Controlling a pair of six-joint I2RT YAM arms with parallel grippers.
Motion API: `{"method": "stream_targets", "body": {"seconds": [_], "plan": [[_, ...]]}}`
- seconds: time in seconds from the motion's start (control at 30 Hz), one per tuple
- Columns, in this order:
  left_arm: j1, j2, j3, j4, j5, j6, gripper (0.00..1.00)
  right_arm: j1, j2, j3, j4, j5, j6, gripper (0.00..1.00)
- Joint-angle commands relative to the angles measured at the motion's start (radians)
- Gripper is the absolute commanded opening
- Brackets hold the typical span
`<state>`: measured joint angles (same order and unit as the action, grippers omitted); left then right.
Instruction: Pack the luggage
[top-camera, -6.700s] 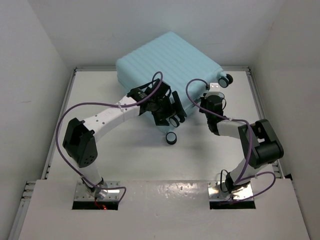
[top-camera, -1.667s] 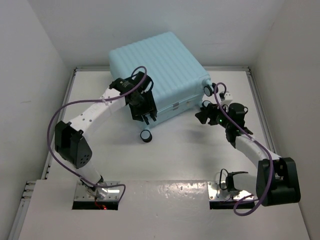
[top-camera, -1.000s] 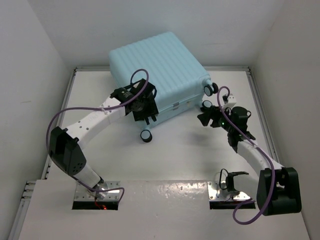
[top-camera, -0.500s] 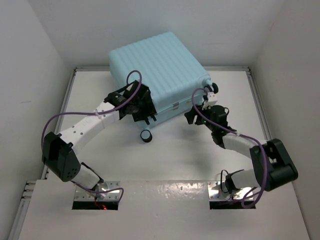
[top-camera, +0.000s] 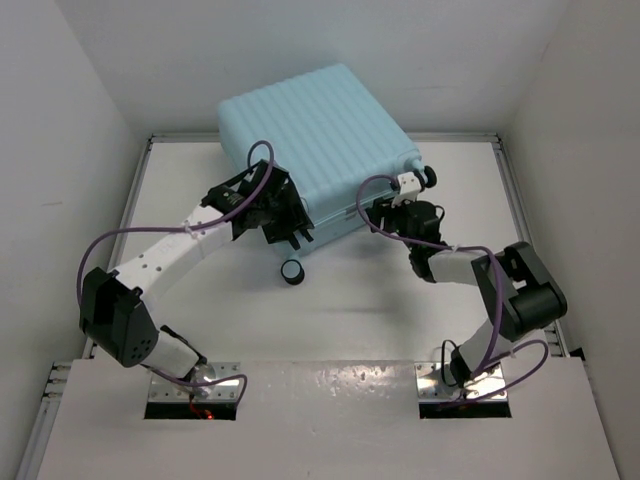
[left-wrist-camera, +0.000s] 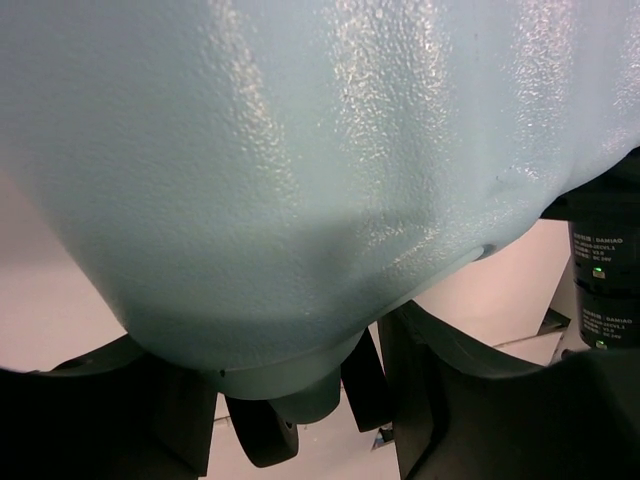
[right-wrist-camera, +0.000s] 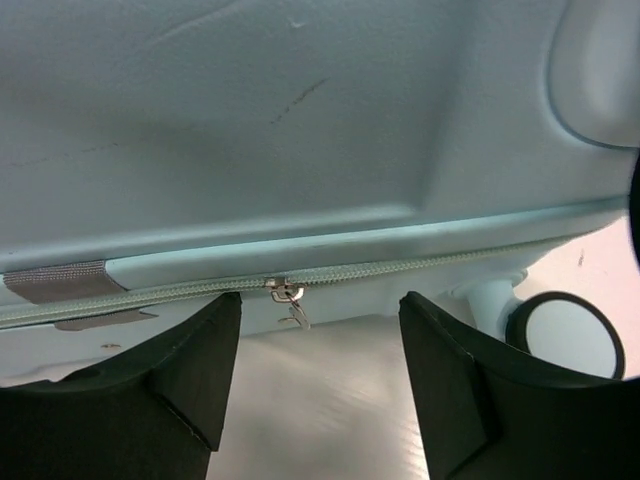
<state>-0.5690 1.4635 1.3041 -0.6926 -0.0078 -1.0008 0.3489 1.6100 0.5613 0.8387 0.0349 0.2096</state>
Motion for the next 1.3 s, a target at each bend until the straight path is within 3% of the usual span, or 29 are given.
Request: {"method": "stream_targets", "body": {"seconds": [0.0, 0.13, 0.27, 0.3, 0.33, 0.37, 0.6, 0.7, 0.77, 0.97, 1.27], "plan": [[0.060, 0.032, -0.032, 0.142, -0.087, 0.094, 0.00, -0.013, 0.045, 0.041, 0.108, -0.062, -0.038, 0.64], [0.080, 0.032, -0.032, 0.142, -0.087, 0.094, 0.00, -0.021, 0.086, 0.054, 0.164, -0.246, -0.074, 0.54], [0.089, 0.032, -0.032, 0.142, -0.087, 0.094, 0.00, -0.039, 0.134, 0.081, 0.209, -0.335, -0.113, 0.37], [0.089, 0.032, -0.032, 0.142, -0.087, 0.094, 0.00, -0.045, 0.140, 0.091, 0.209, -0.355, -0.116, 0.30], [0.089, 0.032, -0.042, 0.142, -0.087, 0.094, 0.00, -0.057, 0.148, 0.098, 0.211, -0.387, -0.124, 0.07], [0.089, 0.032, -0.042, 0.142, -0.078, 0.094, 0.00, -0.059, 0.154, 0.103, 0.217, -0.386, -0.128, 0.00], [0.127, 0.041, -0.032, 0.142, -0.078, 0.094, 0.00, -0.082, 0.151, 0.094, 0.218, -0.348, -0.116, 0.00], [0.168, 0.032, -0.032, 0.133, -0.078, 0.094, 0.00, -0.088, 0.098, 0.062, 0.180, -0.230, -0.076, 0.00], [0.208, 0.032, -0.013, 0.123, -0.078, 0.103, 0.00, -0.090, 0.045, 0.026, 0.107, -0.074, -0.006, 0.00], [0.280, 0.023, 0.009, 0.105, -0.069, 0.134, 0.00, -0.102, -0.025, -0.032, 0.047, 0.141, 0.086, 0.00], [0.392, 0.014, 0.004, 0.094, -0.101, 0.154, 0.00, -0.234, 0.060, 0.034, 0.000, 0.165, 0.123, 0.00]]}}
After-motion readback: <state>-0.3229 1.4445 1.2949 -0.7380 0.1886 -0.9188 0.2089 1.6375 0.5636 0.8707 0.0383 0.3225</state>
